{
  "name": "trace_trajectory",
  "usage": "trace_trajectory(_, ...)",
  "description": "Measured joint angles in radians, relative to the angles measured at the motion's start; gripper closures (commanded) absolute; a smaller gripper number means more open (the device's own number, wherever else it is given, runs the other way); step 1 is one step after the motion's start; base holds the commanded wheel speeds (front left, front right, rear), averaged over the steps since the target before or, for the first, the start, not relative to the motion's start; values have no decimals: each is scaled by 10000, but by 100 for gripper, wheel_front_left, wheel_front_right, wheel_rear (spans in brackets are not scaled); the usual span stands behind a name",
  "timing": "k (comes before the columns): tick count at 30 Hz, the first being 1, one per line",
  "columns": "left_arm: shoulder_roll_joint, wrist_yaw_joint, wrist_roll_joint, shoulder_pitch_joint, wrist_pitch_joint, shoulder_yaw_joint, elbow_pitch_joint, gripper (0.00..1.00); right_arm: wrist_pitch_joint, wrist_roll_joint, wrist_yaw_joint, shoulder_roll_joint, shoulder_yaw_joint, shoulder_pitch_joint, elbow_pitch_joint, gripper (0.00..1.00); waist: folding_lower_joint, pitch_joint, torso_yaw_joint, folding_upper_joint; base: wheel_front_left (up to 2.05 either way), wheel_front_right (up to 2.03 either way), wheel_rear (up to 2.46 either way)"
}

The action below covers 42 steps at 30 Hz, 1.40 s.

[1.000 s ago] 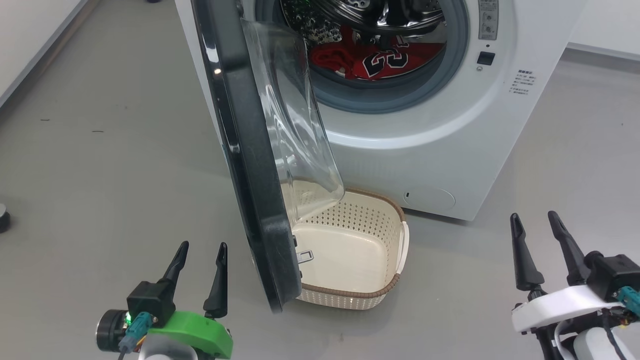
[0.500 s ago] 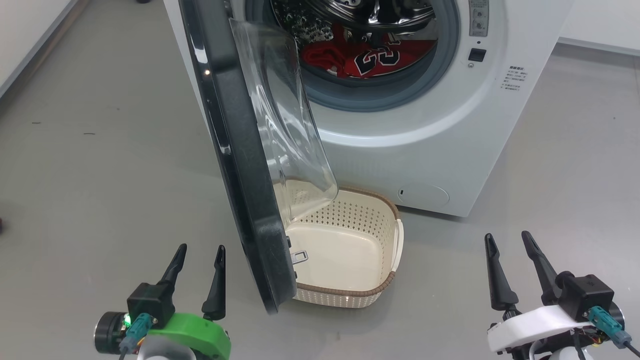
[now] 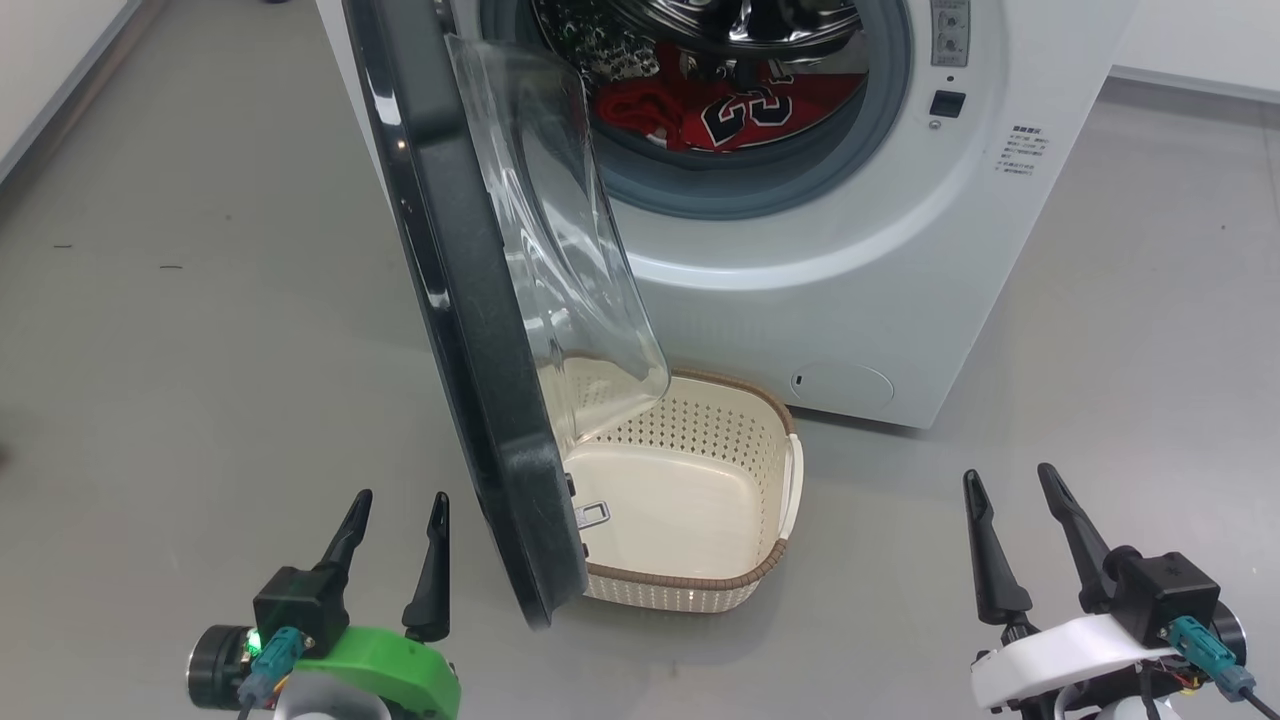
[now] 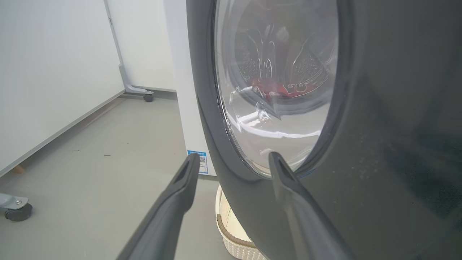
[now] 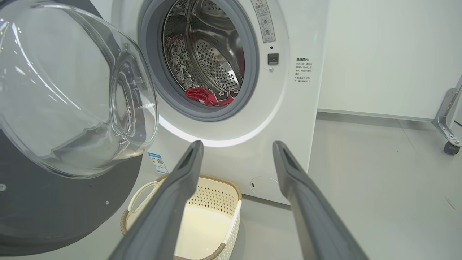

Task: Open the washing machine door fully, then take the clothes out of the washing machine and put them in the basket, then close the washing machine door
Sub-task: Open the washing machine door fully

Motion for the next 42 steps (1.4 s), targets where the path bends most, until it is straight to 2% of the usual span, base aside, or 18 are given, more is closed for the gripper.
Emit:
trace_trajectory(12, 0, 2, -2, 0, 0, 25, 44, 0, 0, -334, 130, 171, -311, 158, 92, 0, 0, 22, 25, 0, 0, 0, 0)
trace_trajectory(13, 0, 0, -2, 0, 0, 25, 50, 7, 0, -334, 134, 190, -324, 158, 92, 0, 0, 22, 27, 0, 0, 0, 0)
trace_trajectory(14, 0, 0, -2, 0, 0, 25, 59, 94, 0, -343, 155, 203, -336, 158, 92, 0, 0, 23, 29, 0, 0, 0, 0)
trace_trajectory(15, 0, 2, -2, 0, 0, 25, 73, 100, 0, -391, 174, 211, -351, 158, 94, 0, 0, 24, 30, 0, 0, 0, 0)
trace_trajectory(24, 0, 42, -2, -1, 0, 132, 79, 100, 0, -623, 263, 313, -491, 159, 140, 0, 0, 15, 39, 0, 0, 0, 0)
trace_trajectory(31, 0, 94, 148, -57, 0, 326, -483, 100, 0, -700, 322, 359, -610, 170, 157, 0, 0, -58, 65, 0, 0, 0, 0)
trace_trajectory(42, -2, 163, 677, -1131, -33, 1057, -3241, 100, 0, -803, 389, 420, -754, 184, 173, 0, 0, -179, 92, 0, 0, 0, 0)
